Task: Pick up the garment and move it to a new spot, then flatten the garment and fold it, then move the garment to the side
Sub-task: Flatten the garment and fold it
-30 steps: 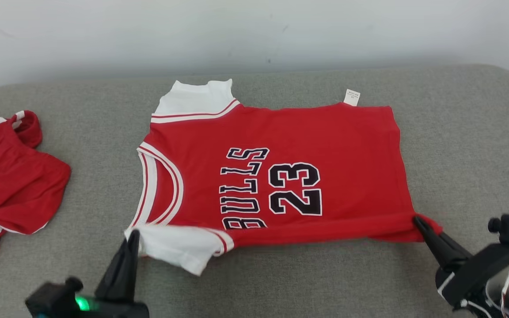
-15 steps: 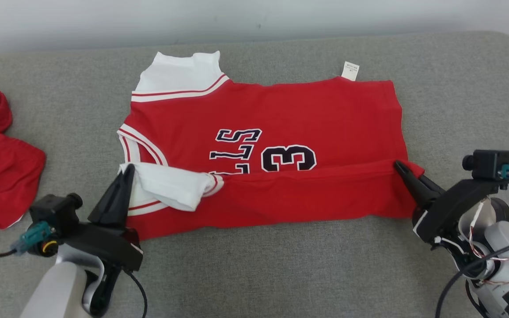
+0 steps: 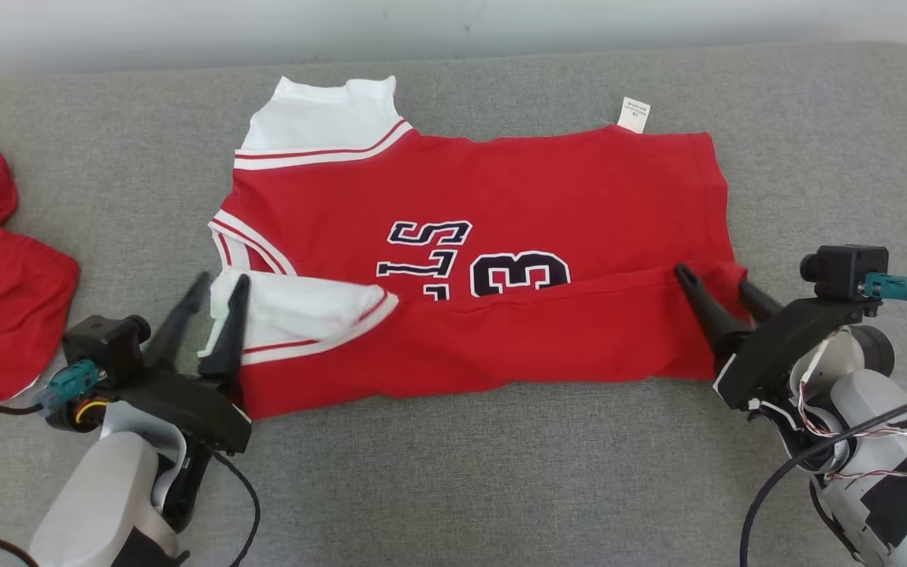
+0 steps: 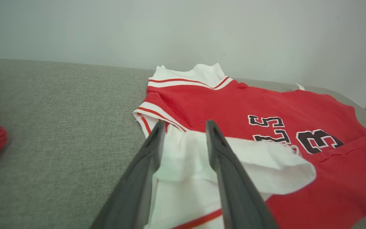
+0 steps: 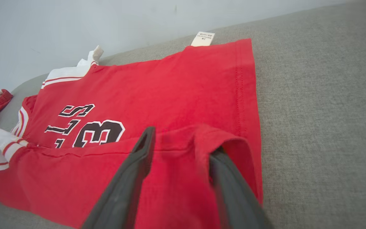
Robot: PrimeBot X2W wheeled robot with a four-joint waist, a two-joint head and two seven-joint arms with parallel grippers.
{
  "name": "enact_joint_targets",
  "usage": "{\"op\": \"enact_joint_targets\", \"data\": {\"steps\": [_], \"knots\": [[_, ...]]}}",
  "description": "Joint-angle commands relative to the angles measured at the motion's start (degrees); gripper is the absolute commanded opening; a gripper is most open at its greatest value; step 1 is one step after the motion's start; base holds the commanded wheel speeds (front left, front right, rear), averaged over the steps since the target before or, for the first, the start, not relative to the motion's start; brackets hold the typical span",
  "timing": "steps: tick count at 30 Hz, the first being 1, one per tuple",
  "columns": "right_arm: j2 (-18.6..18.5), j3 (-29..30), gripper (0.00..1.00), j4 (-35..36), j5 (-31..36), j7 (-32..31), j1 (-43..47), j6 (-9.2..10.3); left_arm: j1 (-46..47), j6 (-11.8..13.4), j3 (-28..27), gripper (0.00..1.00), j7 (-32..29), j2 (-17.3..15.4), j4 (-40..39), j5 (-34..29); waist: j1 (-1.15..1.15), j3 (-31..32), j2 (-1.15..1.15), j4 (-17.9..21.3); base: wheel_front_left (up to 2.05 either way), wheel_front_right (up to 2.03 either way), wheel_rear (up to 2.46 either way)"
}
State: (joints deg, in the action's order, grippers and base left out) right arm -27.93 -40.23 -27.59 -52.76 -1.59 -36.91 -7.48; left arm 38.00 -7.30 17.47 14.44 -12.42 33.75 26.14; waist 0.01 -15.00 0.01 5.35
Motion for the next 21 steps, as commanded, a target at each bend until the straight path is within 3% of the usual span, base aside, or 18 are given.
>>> {"op": "enact_joint_targets", "data": {"steps": [1,14,21], "knots": [[-0.25,-0.22,1.0,-0.34,0.66,1.09,-0.24,-0.03,0.27,0.01,-0.16,1.0,0.51,-0.36,0.38,-0.22,-0.01,0.25,-0.01,-0.1,0.0,0.0,0.0],[-4.92,3.19,1.0,3.76,4.35,12.68,8.26,-0.03,-15.36,1.99,-8.18,1.0,0.8,3.27,-16.07,-3.75,-0.01,3.43,-0.01,-1.19,0.0,0.0,0.0],[-4.19,7.35,1.0,6.91,8.63,14.22,14.67,-0.03,-23.84,2.57,-11.3,1.0,0.81,4.84,-22.13,-5.73,-0.01,4.1,-0.01,-1.4,0.0,0.0,0.0]]}}
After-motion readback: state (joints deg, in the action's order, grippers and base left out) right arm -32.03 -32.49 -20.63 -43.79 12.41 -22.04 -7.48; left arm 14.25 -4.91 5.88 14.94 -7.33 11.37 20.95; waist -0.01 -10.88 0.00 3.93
